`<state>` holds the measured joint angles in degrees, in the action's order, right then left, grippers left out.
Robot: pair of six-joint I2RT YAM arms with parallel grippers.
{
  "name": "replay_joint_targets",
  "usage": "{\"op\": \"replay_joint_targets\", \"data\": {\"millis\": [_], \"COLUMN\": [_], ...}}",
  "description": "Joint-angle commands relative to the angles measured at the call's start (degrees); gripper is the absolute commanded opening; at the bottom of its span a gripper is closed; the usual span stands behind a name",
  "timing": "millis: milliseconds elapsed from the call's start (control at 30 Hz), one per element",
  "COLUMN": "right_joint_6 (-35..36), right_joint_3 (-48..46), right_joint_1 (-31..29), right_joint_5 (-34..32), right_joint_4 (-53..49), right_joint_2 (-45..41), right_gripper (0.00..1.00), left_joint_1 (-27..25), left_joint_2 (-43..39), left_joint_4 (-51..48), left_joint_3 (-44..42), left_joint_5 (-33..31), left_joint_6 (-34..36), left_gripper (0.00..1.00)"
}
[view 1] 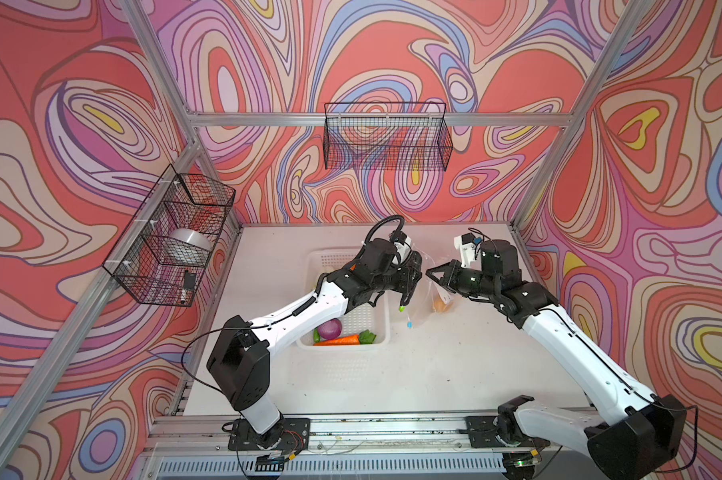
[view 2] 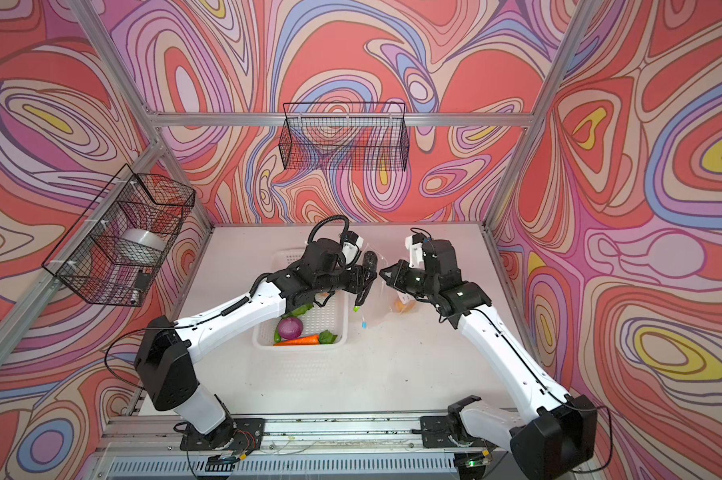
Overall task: Place the food in the zip-top bag and seal the zipper
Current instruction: 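Lift the dark eggplant with the left gripper and lower it into the bag, then open the left gripper to release the eggplant inside the bag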
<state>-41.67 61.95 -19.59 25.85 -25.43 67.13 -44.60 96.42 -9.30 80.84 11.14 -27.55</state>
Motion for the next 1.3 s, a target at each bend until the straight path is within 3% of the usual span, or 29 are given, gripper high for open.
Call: {"op": "replay_joint_targets", "data": {"millis": [0, 333, 633, 900, 1267], "right_joint_6": [-0.35, -3.67, -4.79, -5.62, -4.67], "right_joint_3": [0.51, 0.06, -1.23, -1.44, -2.27], "right_joint_1": [-0.25, -0.27, -0.27, -0.27, -0.27], "right_joint_5": [3.12, 7.35, 4.65, 4.75, 2.02], "right_joint_4": [-1.96, 2.4, 7.66, 10.22, 9.35], "right_joint_2": [-1.15, -0.8, 0.46, 2.95, 3.72], "right_gripper": [0.0, 0.0, 0.0, 0.0, 0.0], "left_joint_1": [0.04, 0.06, -0.05, 0.02, 0.0], "left_joint_2": [2.83, 5.44, 4.84, 2.88, -7.75], "left_joint_4": [-4.24, -4.82, -4.73, -7.31, -8.28], "left_joint_3": [4.38, 5.25, 0.83, -0.41, -4.71], "left_joint_5": [-4.14, -8.2, -7.54, -5.68, -2.05], "left_joint_6": [-2.27, -6.87, -9.59, -10.11, -10.49], "left_gripper": [0.29, 0.34, 0.43, 0.71, 0.72]}}
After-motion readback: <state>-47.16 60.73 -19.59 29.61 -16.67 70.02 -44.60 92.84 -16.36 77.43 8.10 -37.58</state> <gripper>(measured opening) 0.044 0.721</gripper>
